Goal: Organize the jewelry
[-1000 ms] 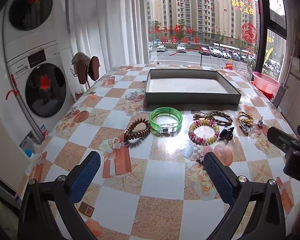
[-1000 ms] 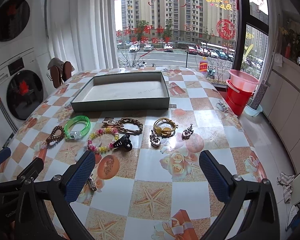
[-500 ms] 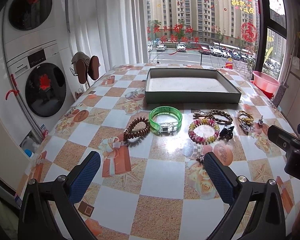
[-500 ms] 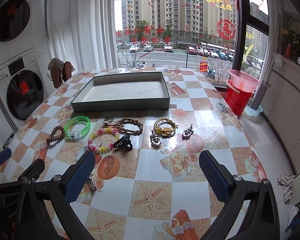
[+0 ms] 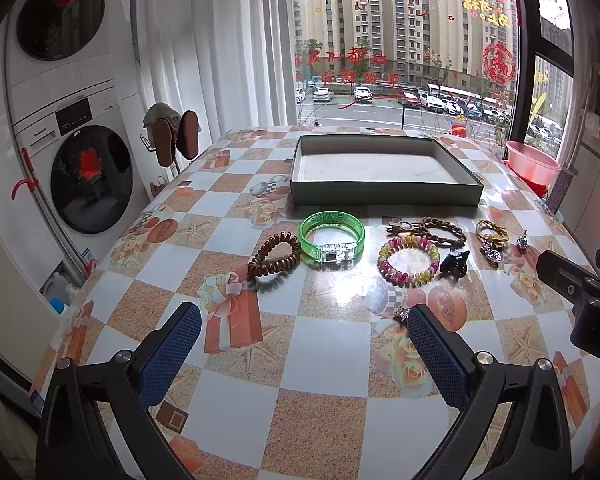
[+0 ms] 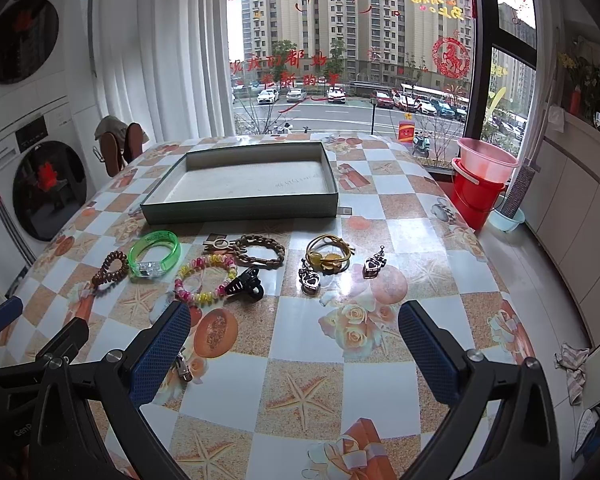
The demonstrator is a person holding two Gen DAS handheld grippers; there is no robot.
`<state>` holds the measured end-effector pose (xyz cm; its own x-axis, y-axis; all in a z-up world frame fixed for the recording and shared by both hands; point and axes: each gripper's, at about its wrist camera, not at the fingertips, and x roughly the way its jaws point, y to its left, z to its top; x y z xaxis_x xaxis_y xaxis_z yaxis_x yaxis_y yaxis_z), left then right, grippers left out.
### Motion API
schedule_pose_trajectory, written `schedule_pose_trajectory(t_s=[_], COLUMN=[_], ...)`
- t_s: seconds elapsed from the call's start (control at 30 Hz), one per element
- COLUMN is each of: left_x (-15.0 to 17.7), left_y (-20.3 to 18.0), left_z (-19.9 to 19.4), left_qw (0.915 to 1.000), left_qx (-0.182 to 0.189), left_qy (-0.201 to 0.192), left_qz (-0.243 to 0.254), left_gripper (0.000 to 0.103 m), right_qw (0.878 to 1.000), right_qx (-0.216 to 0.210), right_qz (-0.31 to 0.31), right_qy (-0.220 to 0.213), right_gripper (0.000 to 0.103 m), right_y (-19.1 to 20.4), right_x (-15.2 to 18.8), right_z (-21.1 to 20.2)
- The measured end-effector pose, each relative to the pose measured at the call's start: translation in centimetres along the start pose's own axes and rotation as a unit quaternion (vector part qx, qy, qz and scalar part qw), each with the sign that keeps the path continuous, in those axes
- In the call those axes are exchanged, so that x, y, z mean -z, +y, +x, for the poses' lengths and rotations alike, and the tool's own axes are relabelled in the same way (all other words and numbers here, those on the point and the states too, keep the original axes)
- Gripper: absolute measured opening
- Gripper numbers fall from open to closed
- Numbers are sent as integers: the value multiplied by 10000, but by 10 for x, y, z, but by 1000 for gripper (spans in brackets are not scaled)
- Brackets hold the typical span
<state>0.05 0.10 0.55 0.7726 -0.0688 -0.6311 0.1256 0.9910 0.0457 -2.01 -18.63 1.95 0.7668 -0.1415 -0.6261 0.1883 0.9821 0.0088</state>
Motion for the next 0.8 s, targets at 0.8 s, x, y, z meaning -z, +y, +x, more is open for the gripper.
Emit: schedule_pose_trajectory(t_s=[0.8], left_x=[2], left_y=[0], left_z=[1], left_qw=[10000], left_qx=[-9], left_qy=[38], left_qz=[16], left_gripper=[103], right_qw=[10000], right_qx=[-4], right_qz=[9], right_qy=[13], right_gripper=[103], right_y=[-1], right_x=[2], right_z=[1])
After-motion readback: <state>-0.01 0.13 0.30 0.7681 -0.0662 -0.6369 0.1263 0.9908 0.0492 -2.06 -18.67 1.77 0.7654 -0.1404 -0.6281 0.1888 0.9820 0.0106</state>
